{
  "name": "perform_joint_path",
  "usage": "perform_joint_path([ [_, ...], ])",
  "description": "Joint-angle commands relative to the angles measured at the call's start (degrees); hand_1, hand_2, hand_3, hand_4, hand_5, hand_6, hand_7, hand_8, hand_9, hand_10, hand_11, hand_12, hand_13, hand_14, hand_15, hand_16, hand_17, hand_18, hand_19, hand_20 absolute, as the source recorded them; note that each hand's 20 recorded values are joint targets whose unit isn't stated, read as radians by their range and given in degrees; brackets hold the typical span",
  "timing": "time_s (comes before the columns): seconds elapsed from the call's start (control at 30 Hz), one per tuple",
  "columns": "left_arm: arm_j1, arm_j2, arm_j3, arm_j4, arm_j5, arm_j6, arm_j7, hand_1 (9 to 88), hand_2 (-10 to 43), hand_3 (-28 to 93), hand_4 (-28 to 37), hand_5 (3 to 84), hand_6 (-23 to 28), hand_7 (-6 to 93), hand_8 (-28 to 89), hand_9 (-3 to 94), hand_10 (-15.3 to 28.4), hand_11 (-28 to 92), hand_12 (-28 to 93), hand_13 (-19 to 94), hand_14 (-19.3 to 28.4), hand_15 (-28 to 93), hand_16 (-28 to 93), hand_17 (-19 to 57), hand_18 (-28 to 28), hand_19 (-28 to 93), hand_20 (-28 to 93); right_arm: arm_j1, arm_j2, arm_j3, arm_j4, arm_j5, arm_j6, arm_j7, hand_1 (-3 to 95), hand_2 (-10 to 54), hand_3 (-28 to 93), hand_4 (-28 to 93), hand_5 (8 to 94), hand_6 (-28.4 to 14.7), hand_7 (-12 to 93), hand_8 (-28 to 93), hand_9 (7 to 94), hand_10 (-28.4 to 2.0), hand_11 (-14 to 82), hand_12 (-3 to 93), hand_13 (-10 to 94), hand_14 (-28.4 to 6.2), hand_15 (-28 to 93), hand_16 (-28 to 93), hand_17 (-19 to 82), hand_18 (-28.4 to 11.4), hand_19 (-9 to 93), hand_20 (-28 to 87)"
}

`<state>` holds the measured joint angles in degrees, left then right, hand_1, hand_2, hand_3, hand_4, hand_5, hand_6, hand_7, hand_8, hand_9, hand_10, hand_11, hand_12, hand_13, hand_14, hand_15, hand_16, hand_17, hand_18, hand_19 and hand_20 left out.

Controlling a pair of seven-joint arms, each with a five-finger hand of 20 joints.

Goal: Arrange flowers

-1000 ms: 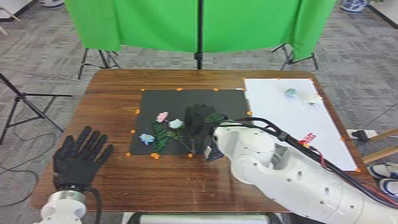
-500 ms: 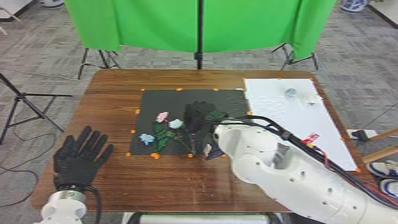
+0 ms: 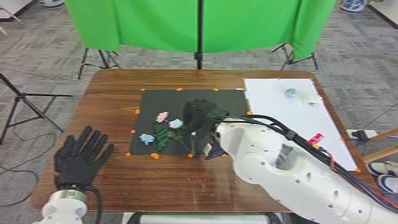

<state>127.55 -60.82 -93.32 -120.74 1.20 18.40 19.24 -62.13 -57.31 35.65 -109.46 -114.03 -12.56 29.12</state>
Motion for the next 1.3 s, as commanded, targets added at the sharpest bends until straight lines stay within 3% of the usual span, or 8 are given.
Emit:
perform_joint_path([
  [0.03, 0.6, -0.25, 0.41, 0.49, -0.52, 0.50, -0.13, 28.0, 15.2, 75, -28.3, 43.2, 5.4, 20.6, -13, 36.8, 13.9, 28, 8, 28, 13.4, 41, -8, -4.7, 12.4, 32, 12, -0.1, -0.4, 1.2, 0.9, 0.7, -2.7, 1.4, 57.0, -9.0, 68, -24, 69.6, -6.1, 13, 4, 64.6, -17.7, 15.1, 18.1, 58, -12.0, 48, 36, 35, -22.6, 80, 34],
  [0.3, 1.0, -0.41, 0.51, 0.28, -0.45, 0.06, 0.19, 27.8, 15.2, 75, -28.3, 43.1, 5.4, 21.0, -14, 36.8, 14.1, 28, 8, 28, 13.3, 41, -9, -4.7, 12.4, 32, 12, -1.7, 0.4, 8.8, -0.3, 1.6, 1.7, 2.5, 52.7, -8.3, 71, -24, 63.6, -4.5, 15, -3, 60.0, -18.8, 14.8, 18.0, 55, -14.0, 51, 31, 34, -23.1, 80, 33],
  [0.4, 1.2, -0.49, 0.34, 0.17, -0.35, 0.08, 0.52, 27.8, 15.3, 75, -28.3, 43.1, 5.4, 21.0, -14, 36.7, 14.2, 28, 8, 28, 13.3, 40, -9, -4.6, 12.3, 32, 12, -0.4, 2.1, 10.9, 2.4, -1.4, 6.7, 4.1, 49.0, -8.2, 73, -22, 60.9, -4.6, 15, -10, 57.6, -19.0, 14.1, 17.7, 54, -15.9, 54, 24, 34, -23.0, 79, 31],
  [0.6, 1.4, -0.25, 0.42, -0.01, -0.40, -0.16, 0.98, 27.8, 15.3, 75, -28.3, 42.9, 5.6, 20.6, -13, 36.5, 14.3, 27, 8, 27, 13.4, 39, -8, -4.7, 12.3, 31, 12, 0.8, 7.9, 14.8, 9.1, -6.8, 14.1, 9.0, 45.9, -9.3, 76, -22, 56.3, -5.2, 15, -10, 52.1, -19.6, 12.9, 17.2, 47, -17.9, 50, 19, 29, -22.8, 73, 26],
  [0.97, 0.1, -0.13, 0.94, 0.48, -0.13, -0.04, 0.78, 28.0, 15.2, 75, -28.3, 42.8, 5.7, 20.1, -13, 36.4, 14.2, 26, 9, 28, 13.3, 38, -7, -4.5, 12.3, 31, 12, 4.1, 11.1, 16.9, 23.4, -8.6, 9.0, 11.9, 43.4, -9.5, 80, -25, 50.6, -5.0, 16, -11, 40.9, -19.6, 9.8, 15.6, 30, -19.5, 40, 12, 19, -21.7, 61, 18],
  [1.03, 0.1, -0.14, 0.97, 0.50, -0.29, -0.24, 0.91, 28.1, 15.2, 75, -28.3, 42.8, 5.7, 20.0, -13, 36.4, 14.2, 26, 9, 27, 13.2, 38, -7, -4.5, 12.2, 31, 12, 3.8, 11.1, 17.9, 24.7, -8.4, 6.5, 12.5, 42.6, -9.5, 80, -25, 49.6, -4.7, 16, -11, 38.9, -19.5, 9.4, 15.2, 28, -19.8, 39, 11, 18, -21.4, 59, 18],
  [1.13, 0.2, -0.14, 1.00, 0.45, -0.24, -0.28, 0.93, 28.1, 15.2, 75, -28.3, 42.7, 5.6, 19.9, -13, 36.3, 14.1, 26, 9, 27, 13.2, 38, -7, -4.4, 12.2, 31, 13, 3.5, 11.5, 17.0, 26.4, -7.3, 8.3, 13.8, 41.7, -9.5, 81, -26, 48.5, -4.4, 17, -11, 36.6, -19.3, 8.6, 14.4, 23, -20.6, 37, 10, 15, -20.8, 56, 16],
  [1.3, 0.5, -0.22, 1.07, 0.33, -0.36, -0.39, 1.17, 28.0, 15.2, 75, -28.3, 42.7, 5.5, 19.9, -13, 36.3, 14.2, 25, 9, 27, 13.2, 38, -7, -4.5, 12.2, 31, 13, 3.0, 10.5, 17.5, 27.7, -7.6, 7.1, 10.1, 41.1, -9.5, 82, -26, 47.1, -3.6, 18, -12, 32.7, -18.1, 7.8, 13.0, 17, -20.9, 34, 8, 10, -19.7, 52, 14],
])
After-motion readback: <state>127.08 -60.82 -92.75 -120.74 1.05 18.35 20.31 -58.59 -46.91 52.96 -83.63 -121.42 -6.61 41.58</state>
